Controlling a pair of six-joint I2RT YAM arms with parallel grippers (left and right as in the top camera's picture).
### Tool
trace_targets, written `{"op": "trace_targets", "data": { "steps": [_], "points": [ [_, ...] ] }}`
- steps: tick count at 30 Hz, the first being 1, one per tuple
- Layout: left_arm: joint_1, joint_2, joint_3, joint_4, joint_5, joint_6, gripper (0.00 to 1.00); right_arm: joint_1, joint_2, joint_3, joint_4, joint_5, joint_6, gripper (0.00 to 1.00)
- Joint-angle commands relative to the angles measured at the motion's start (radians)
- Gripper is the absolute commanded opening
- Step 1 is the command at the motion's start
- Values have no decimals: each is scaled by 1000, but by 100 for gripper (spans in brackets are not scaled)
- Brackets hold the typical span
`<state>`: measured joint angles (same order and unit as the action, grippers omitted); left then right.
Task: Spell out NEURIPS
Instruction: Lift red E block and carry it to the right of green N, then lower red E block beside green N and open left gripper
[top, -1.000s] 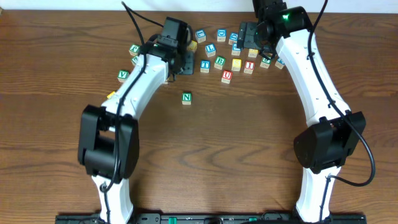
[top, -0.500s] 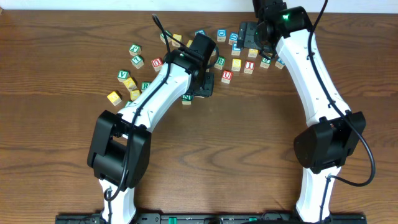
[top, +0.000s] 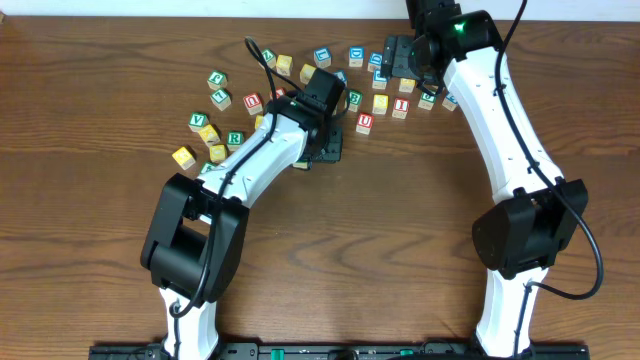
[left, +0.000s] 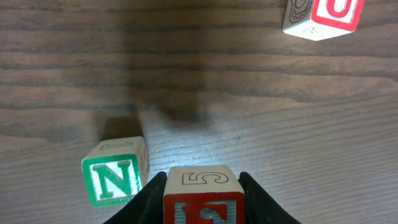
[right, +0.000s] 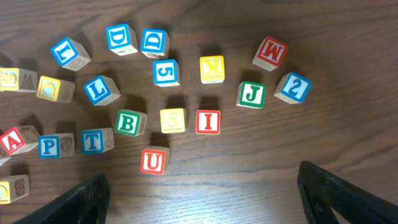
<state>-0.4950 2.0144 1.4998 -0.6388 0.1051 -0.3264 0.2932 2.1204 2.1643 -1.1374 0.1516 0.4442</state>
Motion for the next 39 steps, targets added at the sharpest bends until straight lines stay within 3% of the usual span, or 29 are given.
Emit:
{"op": "trace_targets", "data": {
  "steps": [1, 39],
  "points": [
    [-2, 8, -24, 14, -24, -13, 34, -4, 10, -8, -4, 15, 11, 92],
    [-1, 64, -89, 132, -47, -20, 34, -11, 10, -8, -12, 15, 11, 91]
  ]
}}
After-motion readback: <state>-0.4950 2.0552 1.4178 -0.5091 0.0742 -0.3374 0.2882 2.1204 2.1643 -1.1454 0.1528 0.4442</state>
